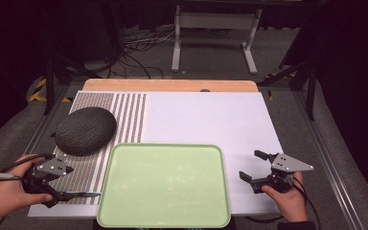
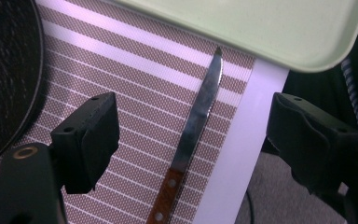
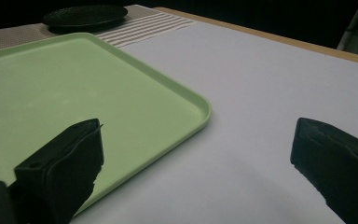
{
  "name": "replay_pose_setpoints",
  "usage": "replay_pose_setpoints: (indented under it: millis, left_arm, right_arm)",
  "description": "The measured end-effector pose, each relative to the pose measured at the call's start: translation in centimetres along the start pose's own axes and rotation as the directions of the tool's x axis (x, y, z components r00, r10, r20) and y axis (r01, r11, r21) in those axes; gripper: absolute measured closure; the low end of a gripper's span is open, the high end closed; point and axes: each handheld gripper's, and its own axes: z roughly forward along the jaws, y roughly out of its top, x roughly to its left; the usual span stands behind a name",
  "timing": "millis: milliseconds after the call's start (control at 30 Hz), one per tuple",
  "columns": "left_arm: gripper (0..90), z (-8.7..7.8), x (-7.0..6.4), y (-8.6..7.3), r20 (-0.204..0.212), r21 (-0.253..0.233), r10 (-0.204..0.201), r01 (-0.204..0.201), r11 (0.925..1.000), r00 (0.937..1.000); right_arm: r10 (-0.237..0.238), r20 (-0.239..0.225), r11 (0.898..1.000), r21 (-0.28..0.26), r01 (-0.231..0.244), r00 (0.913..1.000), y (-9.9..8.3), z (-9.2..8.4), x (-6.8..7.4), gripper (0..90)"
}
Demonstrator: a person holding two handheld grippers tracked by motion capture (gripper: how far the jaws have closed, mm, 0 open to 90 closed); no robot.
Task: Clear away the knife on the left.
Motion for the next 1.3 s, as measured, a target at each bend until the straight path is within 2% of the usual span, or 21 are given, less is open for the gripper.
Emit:
replay_pose_setpoints:
  millis: [100,200,300,433,467,533,600,667,700,767,833,933,967,1000,1067,1100,1133,1200,1300]
  left_arm:
    - [20.1,0.2,0.1,-0.1,0.010,0.024,0.019,-0.020,0.9995,0.9998]
    - [23.3,0.7,0.3,-0.3,0.032,0.072,0.059,-0.061,0.9955,0.9977]
    - [26.6,1.0,0.4,-0.5,0.038,0.100,0.068,-0.071,0.9925,0.9970]
    - [29.6,1.5,0.8,-1.3,0.055,0.156,0.095,-0.103,0.9824,0.9940]
    - [30.5,1.5,0.8,-1.3,0.055,0.156,0.095,-0.103,0.9824,0.9940]
    - [31.8,1.8,1.0,-1.7,0.058,0.210,0.104,-0.114,0.9710,0.9929]
    - [34.2,2.1,1.3,-2.0,0.072,0.228,0.124,-0.137,0.9641,0.9897]
    - [36.8,2.3,1.3,-2.2,0.072,0.245,0.125,-0.139,0.9594,0.9895]
    - [37.6,2.5,1.5,-2.3,0.081,0.261,0.144,-0.161,0.9519,0.9862]
    - [42.2,2.7,1.5,-2.4,0.089,0.275,0.149,-0.168,0.9466,0.9849]
    - [45.2,3.0,1.6,-2.4,0.092,0.297,0.159,-0.180,0.9380,0.9830]
    - [54.0,3.3,1.8,-2.5,0.091,0.327,0.172,-0.193,0.9253,0.9809]
    - [55.7,3.3,1.9,-2.4,0.094,0.340,0.184,-0.205,0.9179,0.9784]
    - [58.9,3.4,1.9,-2.5,0.089,0.349,0.181,-0.201,0.9156,0.9795]
    - [63.2,3.6,2.0,-2.5,0.088,0.362,0.193,-0.212,0.9080,0.9773]
    - [65.5,3.7,2.1,-2.4,0.093,0.376,0.203,-0.223,0.8992,0.9747]
    - [68.0,3.8,2.0,-2.3,0.091,0.379,0.206,-0.225,0.8974,0.9743]
    - [72.8,4.1,2.0,-2.3,0.107,0.393,0.220,-0.245,0.8864,0.9696]
    - [75.7,4.2,1.9,-2.3,0.109,0.396,0.228,-0.253,0.8828,0.9675]
  right_arm:
    - [-0.004,-0.002,1.000,0.006,0.004,1.0000,0.0,0.1,0.0,3.0]
    - [-0.004,-0.001,1.000,0.006,0.004,1.0000,-0.1,0.1,0.0,3.1]
    - [-0.007,0.000,1.000,0.005,0.007,1.0000,0.0,0.0,0.0,3.0]
    - [-0.010,0.000,1.000,0.004,0.010,0.9999,-0.1,0.0,0.1,3.1]
    - [-0.010,0.000,1.000,0.004,0.010,0.9999,-0.1,0.0,0.1,3.1]
    - [-0.011,0.000,1.000,0.004,0.011,0.9999,0.0,-0.1,0.1,3.2]
    - [-0.013,-0.003,1.000,0.008,0.013,0.9999,-0.1,0.0,0.2,3.2]
    - [-0.018,-0.006,1.000,0.010,0.018,0.9998,-0.1,0.1,0.2,3.2]
    - [-0.021,-0.007,1.000,0.011,0.021,0.9998,0.0,0.0,0.2,3.3]
    - [-0.019,-0.006,1.000,0.005,0.019,0.9998,0.0,0.0,0.2,3.3]
    - [-0.017,-0.005,1.000,0.004,0.017,0.9998,0.0,0.0,0.2,3.3]
    - [-0.018,-0.005,1.000,0.005,0.018,0.9998,-0.1,0.0,0.2,3.3]
    - [-0.019,-0.007,1.000,0.005,0.019,0.9998,0.0,0.0,0.2,3.3]
    - [-0.019,-0.008,1.000,0.004,0.019,0.9998,0.0,0.0,0.2,3.4]
    - [-0.021,-0.010,1.000,0.003,0.021,0.9997,0.0,0.0,0.2,3.4]
    - [-0.021,-0.010,1.000,0.003,0.021,0.9997,0.0,0.0,0.2,3.4]
    - [-0.021,-0.010,1.000,0.003,0.021,0.9997,0.0,-0.1,0.2,3.4]
    - [-0.022,-0.009,1.000,0.000,0.022,0.9997,0.0,-0.1,0.2,3.4]
    - [-0.019,-0.010,1.000,-0.003,0.019,0.9998,0.0,-0.1,0.2,3.4]
